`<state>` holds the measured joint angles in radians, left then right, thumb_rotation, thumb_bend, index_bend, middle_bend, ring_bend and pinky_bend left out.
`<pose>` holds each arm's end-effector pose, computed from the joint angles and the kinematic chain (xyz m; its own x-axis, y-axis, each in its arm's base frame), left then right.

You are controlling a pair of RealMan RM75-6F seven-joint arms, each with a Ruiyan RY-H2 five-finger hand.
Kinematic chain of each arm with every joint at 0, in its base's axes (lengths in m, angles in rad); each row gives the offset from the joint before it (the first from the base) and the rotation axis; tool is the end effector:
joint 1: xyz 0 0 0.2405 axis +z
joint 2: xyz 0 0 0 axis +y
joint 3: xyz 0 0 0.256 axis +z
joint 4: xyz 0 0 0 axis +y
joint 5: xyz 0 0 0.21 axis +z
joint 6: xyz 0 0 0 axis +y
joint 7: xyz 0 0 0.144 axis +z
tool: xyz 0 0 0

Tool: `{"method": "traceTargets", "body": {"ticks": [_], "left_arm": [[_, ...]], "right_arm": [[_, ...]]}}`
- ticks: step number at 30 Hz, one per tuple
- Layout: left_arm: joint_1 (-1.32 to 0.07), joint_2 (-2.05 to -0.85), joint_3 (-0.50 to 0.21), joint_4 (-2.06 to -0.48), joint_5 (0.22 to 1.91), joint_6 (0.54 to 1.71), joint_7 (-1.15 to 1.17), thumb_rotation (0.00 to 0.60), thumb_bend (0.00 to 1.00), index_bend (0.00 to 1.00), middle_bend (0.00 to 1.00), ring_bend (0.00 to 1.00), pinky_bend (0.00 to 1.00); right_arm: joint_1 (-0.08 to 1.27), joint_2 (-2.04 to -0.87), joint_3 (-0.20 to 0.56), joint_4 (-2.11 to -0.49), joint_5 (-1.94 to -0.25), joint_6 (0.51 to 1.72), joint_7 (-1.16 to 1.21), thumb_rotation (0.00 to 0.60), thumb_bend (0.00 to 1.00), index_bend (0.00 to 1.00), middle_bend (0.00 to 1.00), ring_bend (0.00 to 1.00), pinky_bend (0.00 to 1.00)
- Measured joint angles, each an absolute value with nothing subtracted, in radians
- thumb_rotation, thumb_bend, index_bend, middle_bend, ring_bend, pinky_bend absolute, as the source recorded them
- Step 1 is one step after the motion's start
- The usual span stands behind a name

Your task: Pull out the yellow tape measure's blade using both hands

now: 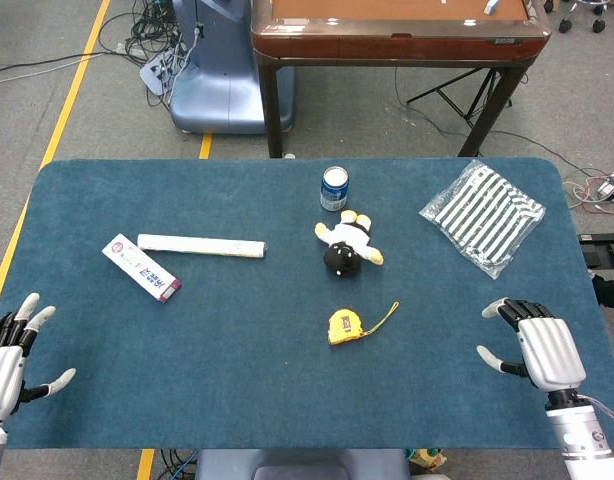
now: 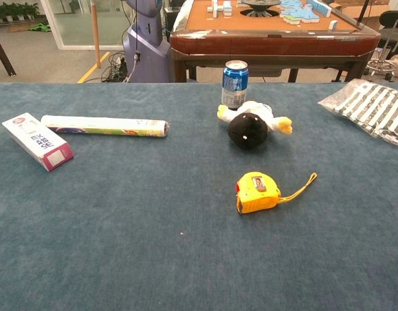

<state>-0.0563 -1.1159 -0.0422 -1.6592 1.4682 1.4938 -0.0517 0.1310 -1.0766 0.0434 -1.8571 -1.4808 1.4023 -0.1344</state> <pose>-0.3111 0.1698 0.1574 0.3036 0.0124 0.9527 0.9516 0.0468 -0.3038 -0.2610 -0.1868 0.1410 0.3357 -0.0922 0.9374 -0.9415 -0.0635 0.3310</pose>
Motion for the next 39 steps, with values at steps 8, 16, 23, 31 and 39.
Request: {"method": "traceTargets", "body": {"ticks": [8, 16, 23, 31, 39], "left_arm": [[-0.057, -1.12, -0.047, -1.654, 1.466, 1.496, -0.049, 0.6, 0.13, 0.15, 0.0, 0.0, 0.0], [-0.059, -1.118, -0.053, -1.657, 1.453, 1.491, -0.044, 0.6, 0.13, 0.15, 0.0, 0.0, 0.0], [-0.05, -1.116, -0.047, -1.653, 1.462, 1.503, -0.062, 0.6, 0.13, 0.15, 0.0, 0.0, 0.0], [-0.036, -1.102, -0.043, -1.649, 1.465, 1.518, -0.079, 0.6, 0.13, 0.15, 0.0, 0.0, 0.0], [-0.029, -1.098, -0.04, -1.645, 1.46, 1.517, -0.086, 0.6, 0.13, 0.15, 0.0, 0.0, 0.0]], "right_arm": [[0.139, -1.079, 0.05, -1.866, -1.485, 1.399, -0.16, 0.6, 0.27, 0.39, 0.36, 0.3, 0.29], [0.217, -1.104, 0.077, -1.889, -1.46, 1.293, -0.226, 0.6, 0.26, 0.35, 0.35, 0.3, 0.29], [0.35, -1.167, 0.12, -1.907, -1.344, 1.12, -0.366, 0.6, 0.26, 0.28, 0.33, 0.3, 0.29], [0.508, -1.336, 0.153, -1.845, -1.176, 0.985, -0.501, 0.6, 0.24, 0.28, 0.32, 0.3, 0.28], [0.594, -1.496, 0.153, -1.715, -1.1, 0.964, -0.606, 0.6, 0.23, 0.26, 0.3, 0.3, 0.28]]}}
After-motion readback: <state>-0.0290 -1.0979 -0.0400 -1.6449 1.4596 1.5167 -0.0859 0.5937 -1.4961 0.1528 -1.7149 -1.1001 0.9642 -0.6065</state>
